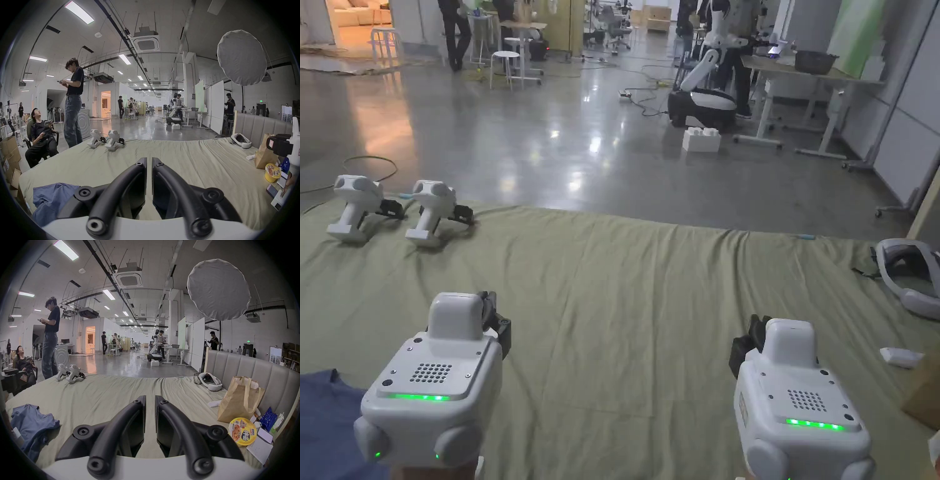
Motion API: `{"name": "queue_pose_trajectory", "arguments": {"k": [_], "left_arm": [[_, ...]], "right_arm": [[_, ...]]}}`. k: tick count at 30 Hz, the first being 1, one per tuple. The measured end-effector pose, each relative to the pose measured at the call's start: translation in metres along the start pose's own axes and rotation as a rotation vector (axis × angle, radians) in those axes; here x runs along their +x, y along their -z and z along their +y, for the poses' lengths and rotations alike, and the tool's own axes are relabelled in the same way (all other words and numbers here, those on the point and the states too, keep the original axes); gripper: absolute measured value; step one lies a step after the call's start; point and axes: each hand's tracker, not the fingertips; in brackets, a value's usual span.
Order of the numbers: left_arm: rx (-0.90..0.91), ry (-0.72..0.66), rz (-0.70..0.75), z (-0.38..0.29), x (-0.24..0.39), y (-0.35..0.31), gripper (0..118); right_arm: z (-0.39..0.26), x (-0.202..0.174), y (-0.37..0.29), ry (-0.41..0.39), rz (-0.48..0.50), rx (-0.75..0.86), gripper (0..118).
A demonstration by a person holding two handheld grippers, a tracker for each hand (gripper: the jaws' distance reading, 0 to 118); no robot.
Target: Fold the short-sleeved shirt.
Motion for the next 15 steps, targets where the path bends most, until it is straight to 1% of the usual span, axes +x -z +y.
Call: {"name": "queue_pose_trajectory", "arguments": {"k": [15], "left_arm": [[0.005, 0.018, -0.005, 0.0004, 0.0053, 0.0024, 9]], "right_arm": [[-0.0030, 0.0021, 0.0035, -0.007, 0.003, 0.000, 14]]}}
